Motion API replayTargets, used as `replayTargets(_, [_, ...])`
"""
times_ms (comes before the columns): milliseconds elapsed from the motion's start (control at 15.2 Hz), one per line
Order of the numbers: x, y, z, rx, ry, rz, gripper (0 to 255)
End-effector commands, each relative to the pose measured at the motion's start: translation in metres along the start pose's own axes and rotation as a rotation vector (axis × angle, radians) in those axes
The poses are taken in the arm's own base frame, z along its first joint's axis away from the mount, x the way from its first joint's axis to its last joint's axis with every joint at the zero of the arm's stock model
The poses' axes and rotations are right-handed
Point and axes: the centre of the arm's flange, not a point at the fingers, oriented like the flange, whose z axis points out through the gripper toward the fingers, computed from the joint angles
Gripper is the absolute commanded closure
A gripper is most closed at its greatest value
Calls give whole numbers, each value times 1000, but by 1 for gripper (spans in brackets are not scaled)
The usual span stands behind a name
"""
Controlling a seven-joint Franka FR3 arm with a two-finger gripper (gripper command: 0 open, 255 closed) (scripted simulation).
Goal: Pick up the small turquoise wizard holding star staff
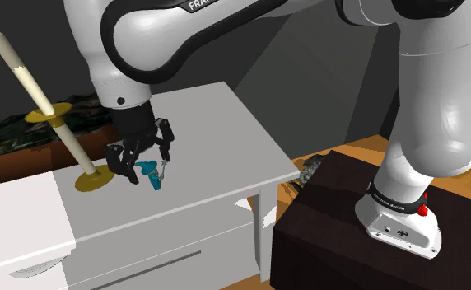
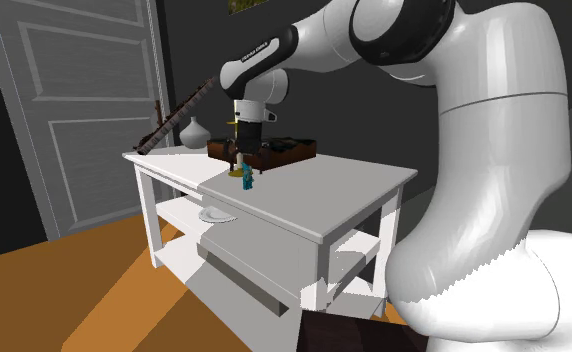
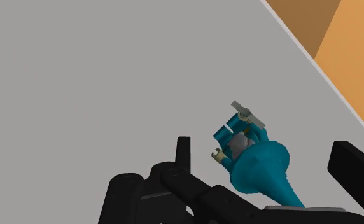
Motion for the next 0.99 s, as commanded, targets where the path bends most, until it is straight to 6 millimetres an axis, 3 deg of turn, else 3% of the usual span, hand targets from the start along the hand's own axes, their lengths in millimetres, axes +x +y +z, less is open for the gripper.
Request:
replayTargets(0, [0,1,8,0,0,0,0])
replayTargets(66, [0,1,8,0,0,0,0])
replayTargets(132, [0,0,8,0,0,0,255])
replayTargets(726, [0,1,8,0,0,0,255])
replayTargets(924, [-1,-1,-8,0,0,0,255])
